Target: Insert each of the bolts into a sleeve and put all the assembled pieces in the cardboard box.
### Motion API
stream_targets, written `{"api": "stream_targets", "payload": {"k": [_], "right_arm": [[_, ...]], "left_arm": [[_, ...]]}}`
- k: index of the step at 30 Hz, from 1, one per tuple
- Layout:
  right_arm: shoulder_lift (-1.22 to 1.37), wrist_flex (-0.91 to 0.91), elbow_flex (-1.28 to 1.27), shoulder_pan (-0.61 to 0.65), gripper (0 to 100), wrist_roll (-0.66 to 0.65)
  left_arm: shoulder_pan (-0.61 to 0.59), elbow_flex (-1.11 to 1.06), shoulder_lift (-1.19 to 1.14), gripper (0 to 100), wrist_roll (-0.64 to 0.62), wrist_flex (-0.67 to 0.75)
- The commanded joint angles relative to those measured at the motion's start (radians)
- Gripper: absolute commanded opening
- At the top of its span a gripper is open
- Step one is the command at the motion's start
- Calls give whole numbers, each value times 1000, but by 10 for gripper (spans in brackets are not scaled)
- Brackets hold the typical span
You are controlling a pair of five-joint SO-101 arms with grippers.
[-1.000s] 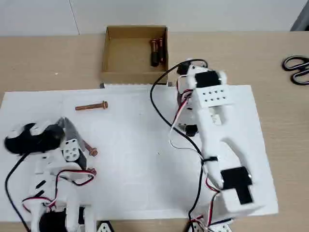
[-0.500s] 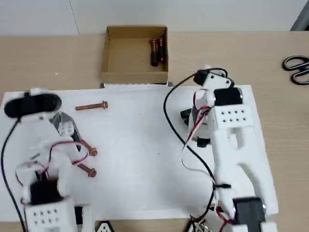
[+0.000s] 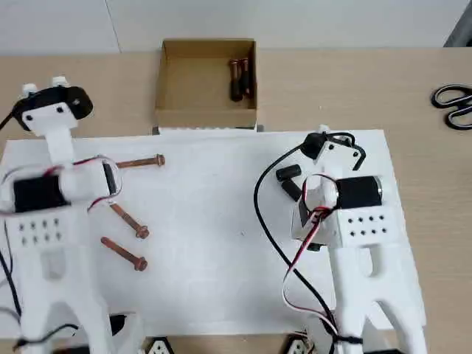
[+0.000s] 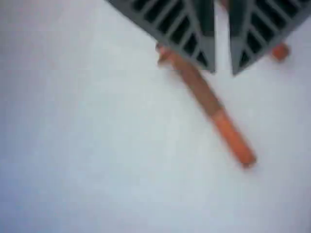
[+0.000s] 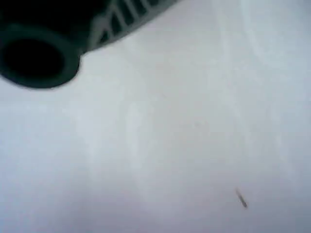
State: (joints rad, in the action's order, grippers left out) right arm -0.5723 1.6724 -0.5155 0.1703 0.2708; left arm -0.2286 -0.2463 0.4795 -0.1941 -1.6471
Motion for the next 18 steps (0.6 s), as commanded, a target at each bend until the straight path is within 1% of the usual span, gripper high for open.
{"api": "stream_targets", "payload": {"k": [1, 5, 7, 8, 9, 10, 12, 14, 15, 16, 18], "right_arm": [[-50, -21, 5, -12, 3, -8], [-58, -21, 5, -50, 3, -12], [-58, -21, 3, -82, 3, -49], [-58, -21, 3, -101, 3, -64], [-58, -21, 3, -116, 3, -75], [-58, -21, 3, -130, 3, -81], [-58, -21, 3, -151, 3, -92], [-58, -21, 3, -156, 3, -109], [-58, -21, 3, -156, 3, -117], [-58, -22, 3, -156, 3, -120], [-58, -25, 3, -157, 3, -118]], "left_arm": [[-6, 128, -124, 7, -2, -107], [0, 140, -187, 6, 11, -104], [0, 153, -192, 6, 12, -86], [0, 166, -193, 6, 23, -78], [0, 174, -193, 6, 64, -69], [0, 180, -193, 6, 143, -69], [-5, 182, -190, 6, 341, -54], [0, 182, -195, 6, 379, 5], [2, 182, -196, 6, 420, 31], [11, 182, -201, 6, 500, 48], [46, 182, -227, 6, 713, 51]]}}
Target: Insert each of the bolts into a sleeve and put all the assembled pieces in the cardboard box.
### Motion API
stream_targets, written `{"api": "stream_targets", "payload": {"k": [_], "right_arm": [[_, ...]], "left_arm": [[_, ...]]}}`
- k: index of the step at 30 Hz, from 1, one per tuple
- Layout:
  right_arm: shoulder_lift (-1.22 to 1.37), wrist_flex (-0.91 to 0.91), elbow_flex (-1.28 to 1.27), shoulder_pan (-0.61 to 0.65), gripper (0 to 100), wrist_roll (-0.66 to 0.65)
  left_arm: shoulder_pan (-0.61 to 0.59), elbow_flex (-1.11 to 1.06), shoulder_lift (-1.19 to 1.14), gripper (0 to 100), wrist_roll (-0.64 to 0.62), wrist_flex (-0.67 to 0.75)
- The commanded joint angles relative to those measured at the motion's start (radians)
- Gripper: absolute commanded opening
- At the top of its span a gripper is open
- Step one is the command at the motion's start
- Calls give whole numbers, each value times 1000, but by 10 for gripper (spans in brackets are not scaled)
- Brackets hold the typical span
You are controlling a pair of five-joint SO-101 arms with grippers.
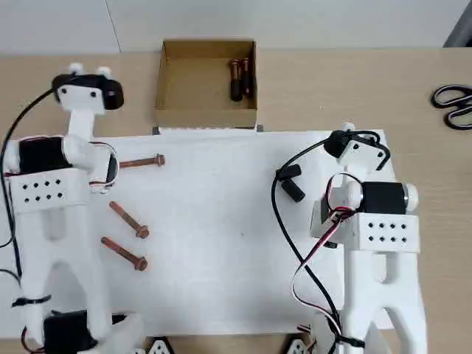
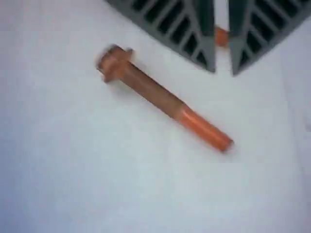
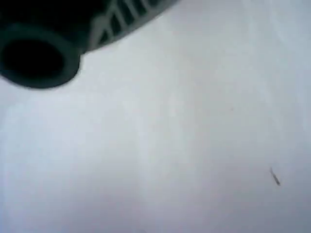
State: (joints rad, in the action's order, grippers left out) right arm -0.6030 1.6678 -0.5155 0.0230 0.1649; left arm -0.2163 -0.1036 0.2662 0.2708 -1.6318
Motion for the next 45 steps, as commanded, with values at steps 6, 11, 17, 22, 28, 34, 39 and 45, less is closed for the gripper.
{"api": "stream_targets", "payload": {"k": [6, 11, 17, 22, 28, 34, 39, 45], "right_arm": [[-27, -30, 3, -21, 3, -9], [-24, -31, 3, -21, 3, -6], [-21, -31, 3, -21, 2, -5], [-24, -21, 2, -22, 2, -5], [-18, -30, -5, -39, 3, -9], [-25, -82, -78, -36, 3, -8], [-18, -108, -101, -36, 3, -12], [-24, -116, -106, -36, 3, -12]], "left_arm": [[58, 41, -80, 6, 686, 43], [66, 45, -149, 10, 864, 44], [69, 148, -267, 22, 996, 58], [71, 254, -402, 60, 1043, 97], [87, 348, -551, 62, 1085, 92], [118, 398, -628, 65, 1106, 92], [130, 464, -712, 80, 1131, 135], [140, 591, -845, 80, 1132, 149]]}}
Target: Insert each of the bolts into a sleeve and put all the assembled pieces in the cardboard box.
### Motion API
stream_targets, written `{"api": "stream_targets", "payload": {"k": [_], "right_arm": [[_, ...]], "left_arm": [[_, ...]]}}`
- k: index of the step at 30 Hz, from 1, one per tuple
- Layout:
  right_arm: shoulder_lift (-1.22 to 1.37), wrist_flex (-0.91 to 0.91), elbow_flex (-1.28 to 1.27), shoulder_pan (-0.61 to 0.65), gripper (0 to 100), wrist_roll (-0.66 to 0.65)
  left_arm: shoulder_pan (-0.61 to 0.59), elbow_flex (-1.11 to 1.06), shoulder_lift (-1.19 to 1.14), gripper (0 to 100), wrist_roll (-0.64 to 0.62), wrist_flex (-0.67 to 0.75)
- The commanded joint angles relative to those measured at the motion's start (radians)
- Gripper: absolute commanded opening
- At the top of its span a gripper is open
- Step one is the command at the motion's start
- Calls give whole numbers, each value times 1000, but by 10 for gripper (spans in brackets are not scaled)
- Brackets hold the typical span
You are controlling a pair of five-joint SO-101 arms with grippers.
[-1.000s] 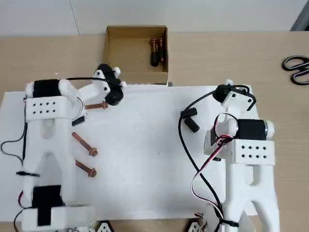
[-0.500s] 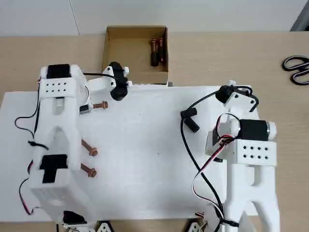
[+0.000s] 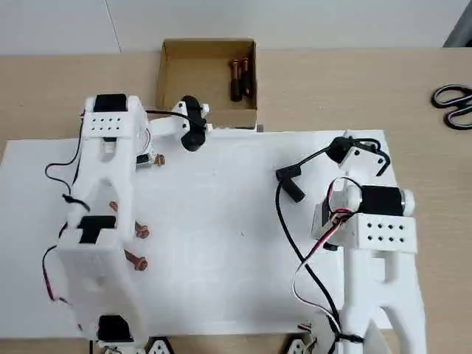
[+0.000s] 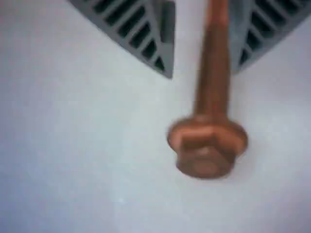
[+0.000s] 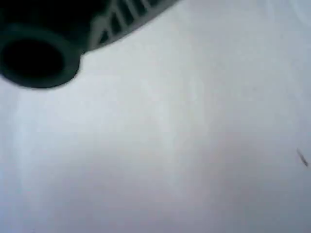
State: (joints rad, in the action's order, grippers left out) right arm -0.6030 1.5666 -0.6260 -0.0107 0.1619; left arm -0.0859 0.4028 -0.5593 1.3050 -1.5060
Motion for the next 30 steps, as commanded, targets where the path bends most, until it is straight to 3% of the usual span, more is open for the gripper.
{"api": "stream_targets", "payload": {"k": [1, 15, 30], "right_arm": [[-24, -15, 5, -2, 3, -9], [-25, -15, 5, -5, 3, -9], [-25, -13, 9, -7, 3, -6]], "left_arm": [[11, 110, -43, 80, 98, 23], [23, 424, -299, 77, 98, -192], [25, 443, -351, 7, 95, -224]]}}
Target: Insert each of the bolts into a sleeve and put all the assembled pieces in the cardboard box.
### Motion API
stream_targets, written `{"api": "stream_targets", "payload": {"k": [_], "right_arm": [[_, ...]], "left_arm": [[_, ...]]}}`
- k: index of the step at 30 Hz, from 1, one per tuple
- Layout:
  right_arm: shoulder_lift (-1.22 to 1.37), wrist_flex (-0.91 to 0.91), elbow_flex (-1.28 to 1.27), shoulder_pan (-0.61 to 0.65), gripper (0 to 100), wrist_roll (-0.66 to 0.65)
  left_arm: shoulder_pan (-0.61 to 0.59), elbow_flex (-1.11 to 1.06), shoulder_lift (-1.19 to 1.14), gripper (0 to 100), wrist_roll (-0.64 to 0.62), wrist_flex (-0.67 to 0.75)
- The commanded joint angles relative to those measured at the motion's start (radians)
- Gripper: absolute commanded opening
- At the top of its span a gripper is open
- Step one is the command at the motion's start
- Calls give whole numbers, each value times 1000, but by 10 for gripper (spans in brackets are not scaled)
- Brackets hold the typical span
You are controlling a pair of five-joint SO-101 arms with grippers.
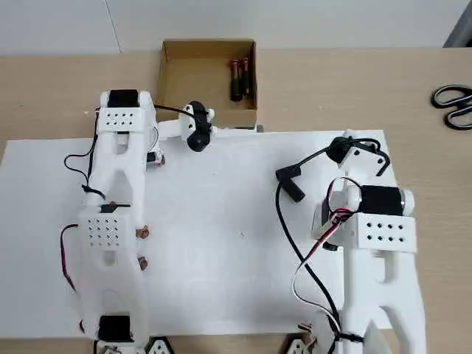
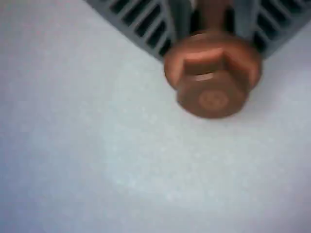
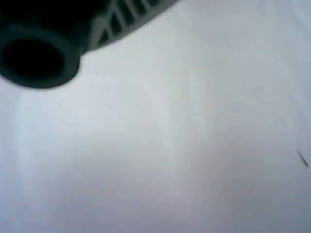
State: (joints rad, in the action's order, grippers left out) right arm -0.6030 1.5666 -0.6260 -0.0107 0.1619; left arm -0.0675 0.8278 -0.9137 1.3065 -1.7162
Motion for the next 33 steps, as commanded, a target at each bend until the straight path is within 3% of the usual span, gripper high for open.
{"api": "stream_targets", "payload": {"k": [1, 8, 14, 23, 27, 33], "right_arm": [[-25, -15, 9, -7, 3, -6], [-27, -15, 9, -7, 3, -5], [-27, -15, 15, -1, 3, -5], [-25, -50, 117, 51, 3, -9], [-25, -105, 118, 145, 3, -11], [-27, -111, 118, 174, 3, -75]], "left_arm": [[6, 21, 5, 7, 94, -14], [8, 239, 5, 7, -12, -34], [35, 499, 5, 7, -173, -34], [57, 828, 32, 7, -505, -37], [63, 839, 153, 7, -717, -37], [63, 717, 345, 7, -878, -40]]}}
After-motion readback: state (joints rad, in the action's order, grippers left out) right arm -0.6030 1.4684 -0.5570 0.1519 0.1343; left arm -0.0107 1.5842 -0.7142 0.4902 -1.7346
